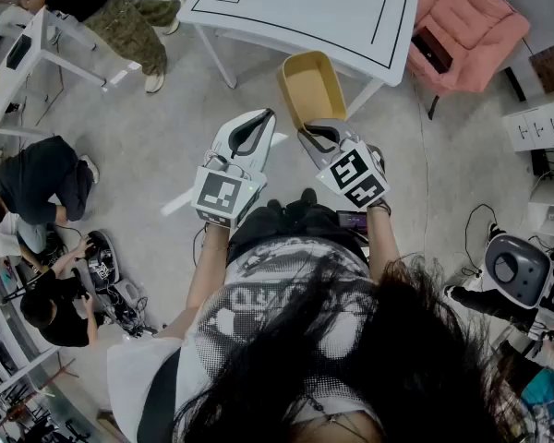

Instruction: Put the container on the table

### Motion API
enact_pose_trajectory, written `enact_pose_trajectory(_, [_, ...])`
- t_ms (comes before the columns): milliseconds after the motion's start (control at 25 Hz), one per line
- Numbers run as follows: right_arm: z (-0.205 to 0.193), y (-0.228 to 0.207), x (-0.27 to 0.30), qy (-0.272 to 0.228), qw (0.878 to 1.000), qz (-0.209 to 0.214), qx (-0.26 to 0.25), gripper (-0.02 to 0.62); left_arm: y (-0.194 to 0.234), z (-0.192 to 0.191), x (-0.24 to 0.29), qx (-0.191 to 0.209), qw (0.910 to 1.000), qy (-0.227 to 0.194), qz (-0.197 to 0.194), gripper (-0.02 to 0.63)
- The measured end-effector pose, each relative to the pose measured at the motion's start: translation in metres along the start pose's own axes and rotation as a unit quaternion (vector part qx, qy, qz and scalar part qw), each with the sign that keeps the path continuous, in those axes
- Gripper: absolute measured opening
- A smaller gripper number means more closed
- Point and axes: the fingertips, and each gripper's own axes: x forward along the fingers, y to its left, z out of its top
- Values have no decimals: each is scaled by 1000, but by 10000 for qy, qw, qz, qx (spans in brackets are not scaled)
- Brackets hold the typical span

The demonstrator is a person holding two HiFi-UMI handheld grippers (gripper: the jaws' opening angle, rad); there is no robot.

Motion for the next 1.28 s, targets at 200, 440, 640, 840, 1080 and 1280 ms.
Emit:
enact_pose_trajectory(200, [-2,-8,3,61,10000,-9,58,29,5,-2,11,-55,10000,15,-17,0])
enact_pose_trajectory(440, [-7,-22,-5,-49,10000,27,4,29,-3,3,24,-56,9999,31,111,0])
enact_pose_trajectory(640, [-15,-38,-4,-80,10000,47,37,29,-5,2,42,-21,9999,67,118,0])
enact_pose_trajectory(840, [-23,-56,-1,-133,9998,131,-44,29,-5,7,61,55,9998,38,209,0])
enact_pose_trajectory(1080, [-32,-81,6,-166,9994,301,-73,29,-3,9,87,58,9991,31,408,0])
enact_pose_trajectory(1280, [-37,-95,16,-153,9989,434,-63,29,2,1,103,38,9987,143,489,0])
